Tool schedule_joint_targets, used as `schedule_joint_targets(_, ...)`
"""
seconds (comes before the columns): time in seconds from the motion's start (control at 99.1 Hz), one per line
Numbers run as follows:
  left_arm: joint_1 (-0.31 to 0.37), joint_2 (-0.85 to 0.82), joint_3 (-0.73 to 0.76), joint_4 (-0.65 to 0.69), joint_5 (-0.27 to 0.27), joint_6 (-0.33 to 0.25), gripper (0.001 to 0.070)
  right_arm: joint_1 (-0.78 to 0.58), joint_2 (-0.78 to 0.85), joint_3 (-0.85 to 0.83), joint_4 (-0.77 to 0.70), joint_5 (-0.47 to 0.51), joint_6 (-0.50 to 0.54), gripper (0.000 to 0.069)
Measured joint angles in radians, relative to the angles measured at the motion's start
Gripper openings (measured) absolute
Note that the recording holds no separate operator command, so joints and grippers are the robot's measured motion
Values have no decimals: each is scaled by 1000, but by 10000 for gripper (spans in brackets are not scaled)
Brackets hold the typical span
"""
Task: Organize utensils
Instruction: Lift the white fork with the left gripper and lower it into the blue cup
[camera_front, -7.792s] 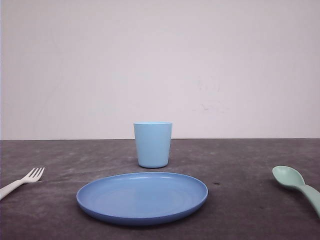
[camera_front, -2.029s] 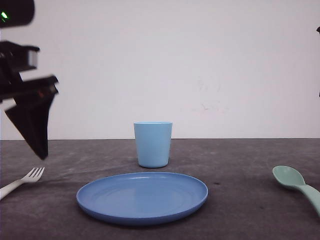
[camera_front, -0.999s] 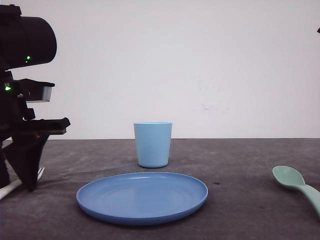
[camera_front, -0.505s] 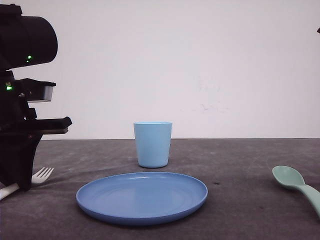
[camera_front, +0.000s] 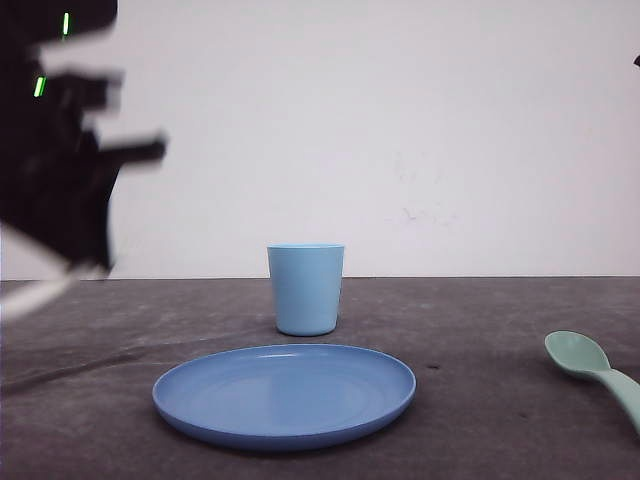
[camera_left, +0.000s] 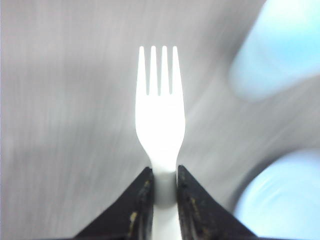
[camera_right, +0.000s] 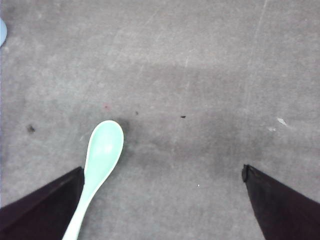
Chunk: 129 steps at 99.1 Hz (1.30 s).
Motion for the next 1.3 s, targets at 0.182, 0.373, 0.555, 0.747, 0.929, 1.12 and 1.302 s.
schedule_joint_targets(0.182,-21,-61,42,200,123,29,60,0,0,0,8,0,0,642)
schedule_joint_targets(0.373,-34,-31,42,490,205,55,60,0,0,0,14,0,0,642)
schedule_joint_targets(0.555,-37,73,42,742,205,72,60,0,0,0,21,0,0,642)
schedule_joint_targets(0.747,-37,222,42,968,205,85,60,0,0,0,21,0,0,642)
schedule_joint_targets(0.929,-38,369,42,1124,205,85,60,0,0,0,21,0,0,642)
schedule_joint_targets(1.12,-40,489,42,1198,205,105,60,0,0,0,20,0,0,642)
schedule_joint_targets(1.302,-40,558,42,1198,205,120,60,0,0,0,19,0,0,642)
